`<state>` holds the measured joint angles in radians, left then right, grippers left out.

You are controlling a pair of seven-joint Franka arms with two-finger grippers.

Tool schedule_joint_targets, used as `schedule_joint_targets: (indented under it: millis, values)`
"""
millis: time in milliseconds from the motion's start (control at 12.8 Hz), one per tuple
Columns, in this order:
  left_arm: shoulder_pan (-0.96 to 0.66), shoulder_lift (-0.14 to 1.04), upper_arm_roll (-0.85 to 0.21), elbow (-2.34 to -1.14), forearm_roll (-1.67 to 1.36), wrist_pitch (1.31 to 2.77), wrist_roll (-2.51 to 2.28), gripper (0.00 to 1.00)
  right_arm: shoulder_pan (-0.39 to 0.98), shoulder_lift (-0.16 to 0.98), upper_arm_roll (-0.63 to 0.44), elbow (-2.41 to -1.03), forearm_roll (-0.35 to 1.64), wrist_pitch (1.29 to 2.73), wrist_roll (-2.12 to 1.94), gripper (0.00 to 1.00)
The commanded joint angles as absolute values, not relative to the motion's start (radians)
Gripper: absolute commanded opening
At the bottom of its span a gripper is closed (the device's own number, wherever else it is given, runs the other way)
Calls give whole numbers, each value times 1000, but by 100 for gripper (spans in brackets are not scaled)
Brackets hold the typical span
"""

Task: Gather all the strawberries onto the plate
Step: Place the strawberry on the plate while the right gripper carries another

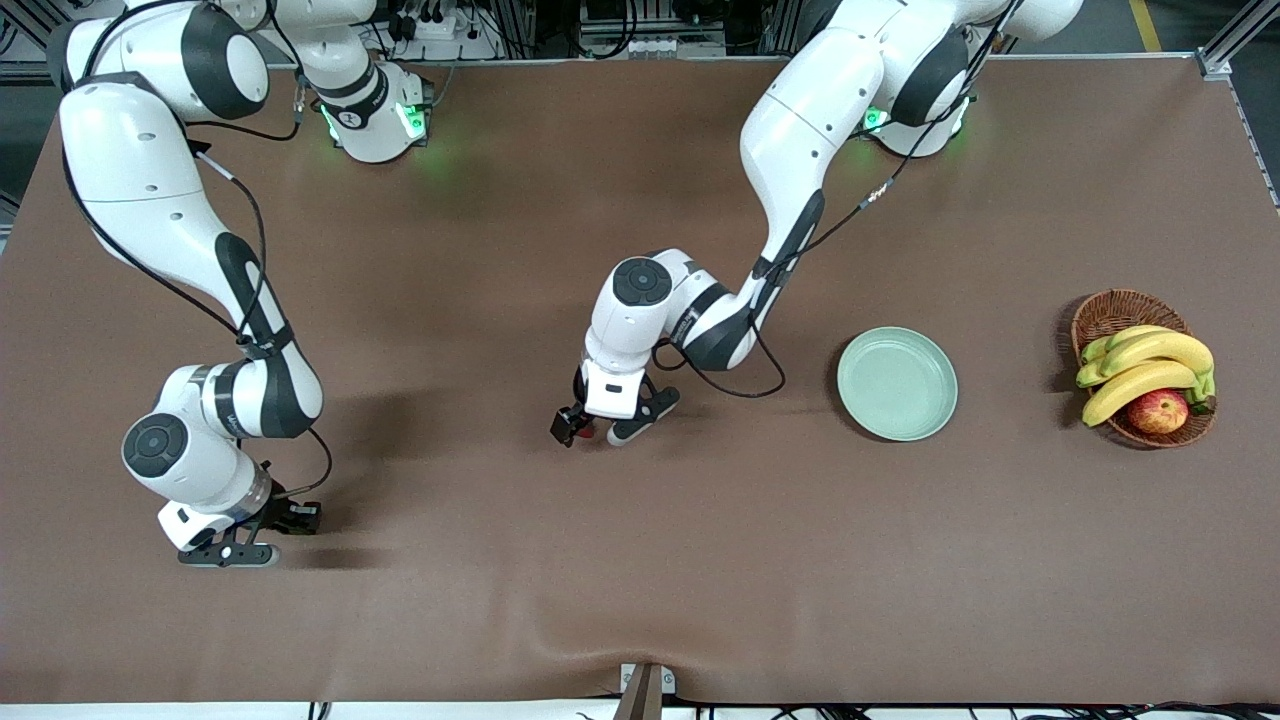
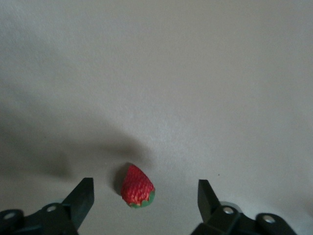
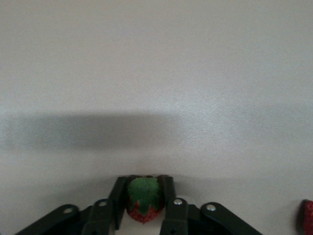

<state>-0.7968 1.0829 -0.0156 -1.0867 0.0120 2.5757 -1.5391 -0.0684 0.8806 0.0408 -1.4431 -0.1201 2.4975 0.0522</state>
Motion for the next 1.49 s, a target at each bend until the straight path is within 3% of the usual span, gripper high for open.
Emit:
schedule_joint_targets:
  millis: [0,156,235,313,469,704,938,1095,1173,1407]
  values:
    - [-813,1135,-2,-1040,14,2598,-1565,87,-81,882,55,-1430,-118,2485,51,0]
    - [-816,1156,-2,-1040,14,2618,-1565,82,-81,871,60,-1430,-117,2477,51,0]
    - [-816,1158,0,-1040,14,2622,-1565,71,-80,861,66,-1430,-114,2471,51,0]
    - [-816,1161,-2,-1040,12,2622,-1565,53,-77,847,74,-1428,-86,2432,51,0]
    - [-818,1151,-5,-1042,12,2620,-1565,0,-65,801,78,-1428,13,2352,49,0]
    - [-799,1056,-2,-1063,-14,2548,-1566,0,-58,759,130,-1431,41,2243,69,0]
    - [-707,870,-5,-1075,-18,2202,-1540,0,-51,750,222,-1440,41,2223,153,0]
    - [-642,757,-6,-1118,-20,2009,-1432,0,38,752,244,-1440,40,2226,257,0]
    - [-609,697,-3,-1179,-18,1923,-1355,0,99,752,244,-1437,38,2233,315,0]
    - [-478,472,0,-1507,12,1898,-1144,0,294,759,242,-1430,23,2246,497,0]
